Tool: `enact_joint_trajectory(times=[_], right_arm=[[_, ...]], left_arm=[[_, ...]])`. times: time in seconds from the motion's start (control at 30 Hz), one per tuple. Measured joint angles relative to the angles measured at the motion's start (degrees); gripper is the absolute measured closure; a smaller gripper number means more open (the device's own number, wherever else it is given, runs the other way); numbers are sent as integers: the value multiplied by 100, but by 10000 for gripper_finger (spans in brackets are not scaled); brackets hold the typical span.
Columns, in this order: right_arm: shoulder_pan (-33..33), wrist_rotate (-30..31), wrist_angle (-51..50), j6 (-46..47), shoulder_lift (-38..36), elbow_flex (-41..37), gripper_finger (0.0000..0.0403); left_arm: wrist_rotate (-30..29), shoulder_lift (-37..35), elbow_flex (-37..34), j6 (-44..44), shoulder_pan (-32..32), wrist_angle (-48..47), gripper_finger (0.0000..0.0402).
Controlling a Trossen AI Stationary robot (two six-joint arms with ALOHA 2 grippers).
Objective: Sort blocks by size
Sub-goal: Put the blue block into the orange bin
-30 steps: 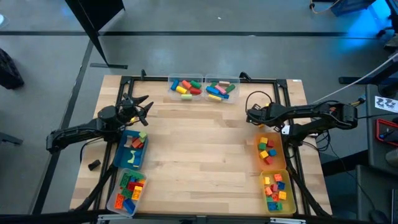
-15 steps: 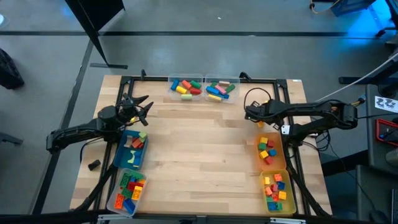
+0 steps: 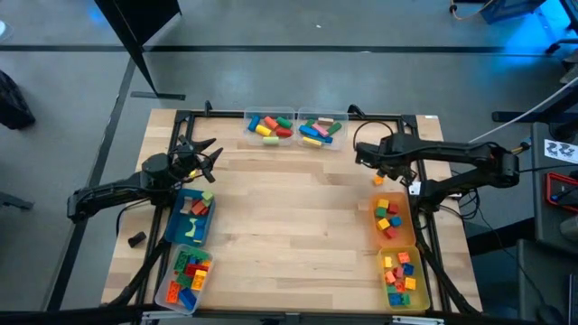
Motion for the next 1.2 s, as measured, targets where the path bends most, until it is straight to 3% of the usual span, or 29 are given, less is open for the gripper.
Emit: enact_joint_trajectory(times=[0.53,1.03,1.2], right_arm=[[7,-2854,-594,-632,0,329,260],[7,-3065,-587,-1669,0,329,260],[7,-3065,-611,-1698,0,329,234]], left_arm=[[0,0,0,0,0,0,217],[0,0,-2,0,0,-2,217],[0,-1,-1,0,-1,-1,217]])
